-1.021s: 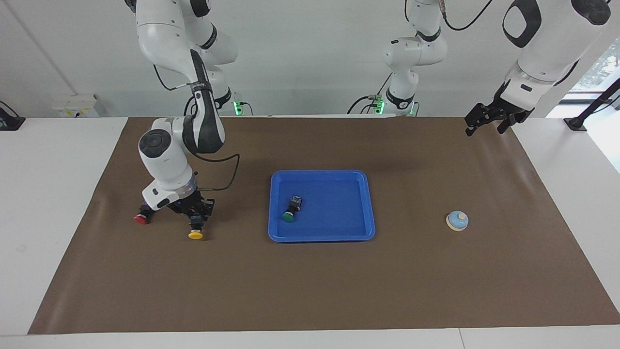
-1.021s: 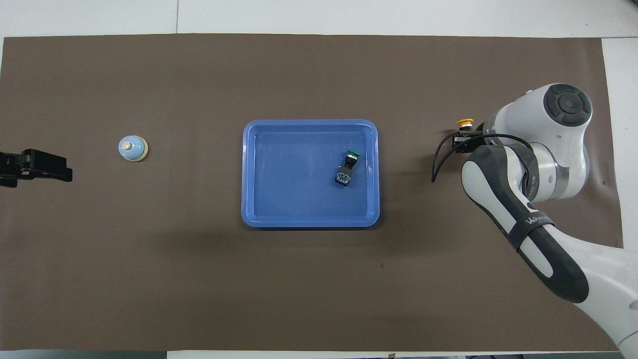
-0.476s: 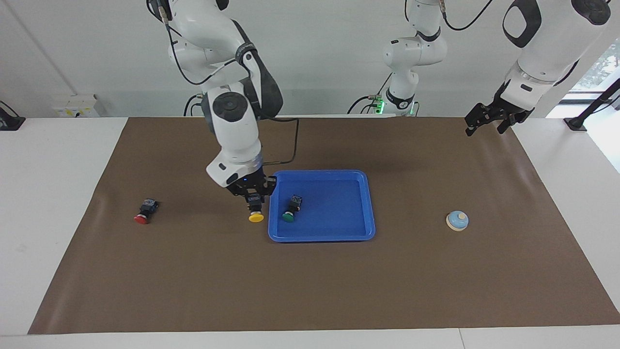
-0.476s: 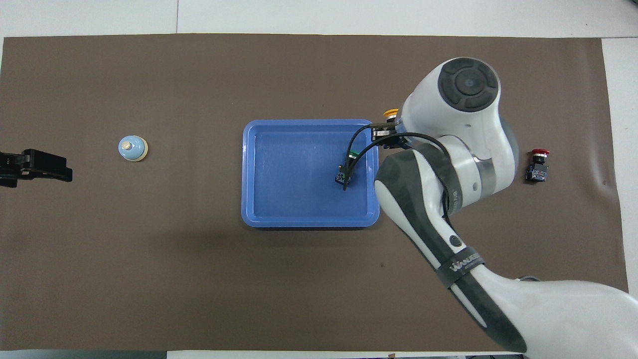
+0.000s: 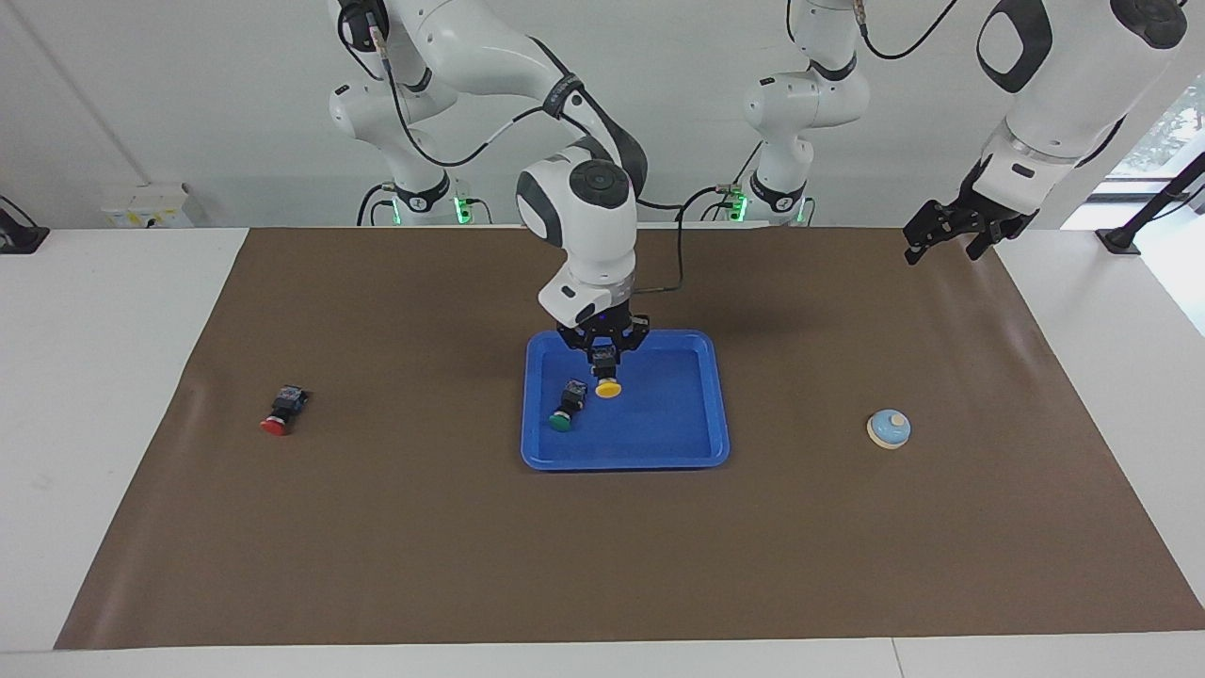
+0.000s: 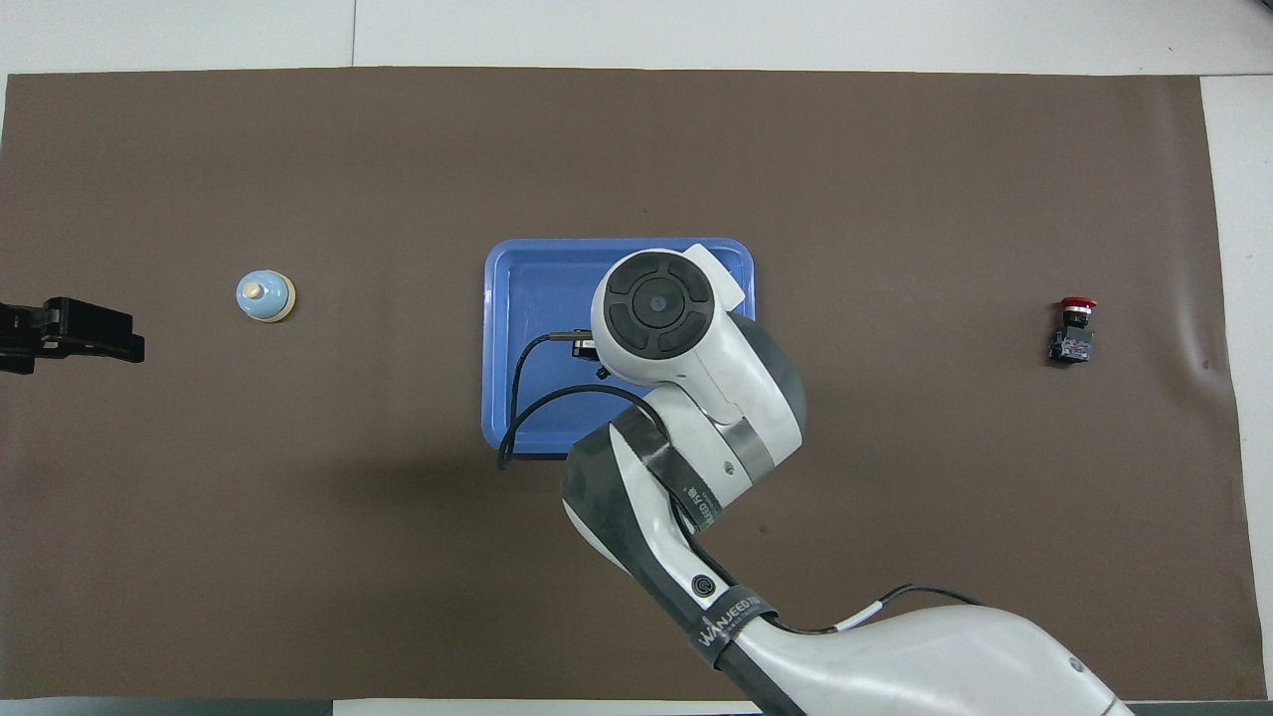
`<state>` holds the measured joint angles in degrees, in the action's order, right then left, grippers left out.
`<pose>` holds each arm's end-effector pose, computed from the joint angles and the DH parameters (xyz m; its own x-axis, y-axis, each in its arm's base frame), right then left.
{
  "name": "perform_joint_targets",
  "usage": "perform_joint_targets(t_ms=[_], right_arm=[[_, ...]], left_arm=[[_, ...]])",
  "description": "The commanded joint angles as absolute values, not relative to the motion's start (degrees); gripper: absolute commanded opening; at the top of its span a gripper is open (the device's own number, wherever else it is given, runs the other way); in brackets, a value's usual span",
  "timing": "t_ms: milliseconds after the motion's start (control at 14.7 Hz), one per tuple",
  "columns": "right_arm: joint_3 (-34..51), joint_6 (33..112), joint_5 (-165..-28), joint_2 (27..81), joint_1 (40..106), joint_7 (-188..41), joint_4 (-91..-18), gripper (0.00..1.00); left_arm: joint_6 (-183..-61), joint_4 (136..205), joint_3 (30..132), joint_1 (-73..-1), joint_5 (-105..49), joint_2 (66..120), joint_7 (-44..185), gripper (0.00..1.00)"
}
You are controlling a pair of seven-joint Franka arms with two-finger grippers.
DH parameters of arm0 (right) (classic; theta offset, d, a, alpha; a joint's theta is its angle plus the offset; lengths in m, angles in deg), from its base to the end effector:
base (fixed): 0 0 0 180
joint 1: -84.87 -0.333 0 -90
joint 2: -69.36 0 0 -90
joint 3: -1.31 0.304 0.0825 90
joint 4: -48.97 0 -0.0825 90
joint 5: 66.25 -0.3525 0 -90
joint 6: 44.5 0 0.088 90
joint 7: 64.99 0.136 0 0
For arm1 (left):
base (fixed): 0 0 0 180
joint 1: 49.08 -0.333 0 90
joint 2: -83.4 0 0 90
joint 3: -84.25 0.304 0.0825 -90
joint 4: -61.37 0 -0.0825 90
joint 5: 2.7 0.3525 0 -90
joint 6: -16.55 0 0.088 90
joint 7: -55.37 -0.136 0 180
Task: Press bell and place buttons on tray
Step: 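Carry the yellow button with the right gripper into the tray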
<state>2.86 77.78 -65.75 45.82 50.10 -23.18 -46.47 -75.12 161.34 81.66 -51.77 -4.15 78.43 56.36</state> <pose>0.5178 0.3779 0.3495 0.9947 -0.0945 0.0409 -0.0929 -0.9948 -0.0408 0.4942 -0.0033 0.5536 0.9981 0.0202 -0.0585 0.0214 -0.9996 0.0203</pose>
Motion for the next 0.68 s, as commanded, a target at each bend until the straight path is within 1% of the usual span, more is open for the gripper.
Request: perform_joint_targets(t_ms=[0, 204, 340, 613], right_arm=[[2.81, 82.13, -66.16, 41.77, 49.81, -22.28, -45.06, 0.0], [2.81, 86.09, -65.99, 41.24, 50.07, -22.45, -47.61, 0.0], [2.81, 90.83, -65.99, 41.85, 50.07, -22.72, -51.56, 0.0], [2.81, 92.08, -65.99, 42.2, 50.07, -23.07, -53.15, 0.0]], left_arm=[[-74.51, 160.77, 81.61, -51.98, -4.37, 78.21, 56.78, 1.0], [-74.51, 160.77, 81.61, -51.98, -4.37, 78.21, 56.78, 1.0], [-74.51, 160.77, 81.61, -51.98, -4.37, 78.21, 56.78, 1.0], [-74.51, 160.77, 81.61, -51.98, -4.37, 78.21, 56.78, 1.0]])
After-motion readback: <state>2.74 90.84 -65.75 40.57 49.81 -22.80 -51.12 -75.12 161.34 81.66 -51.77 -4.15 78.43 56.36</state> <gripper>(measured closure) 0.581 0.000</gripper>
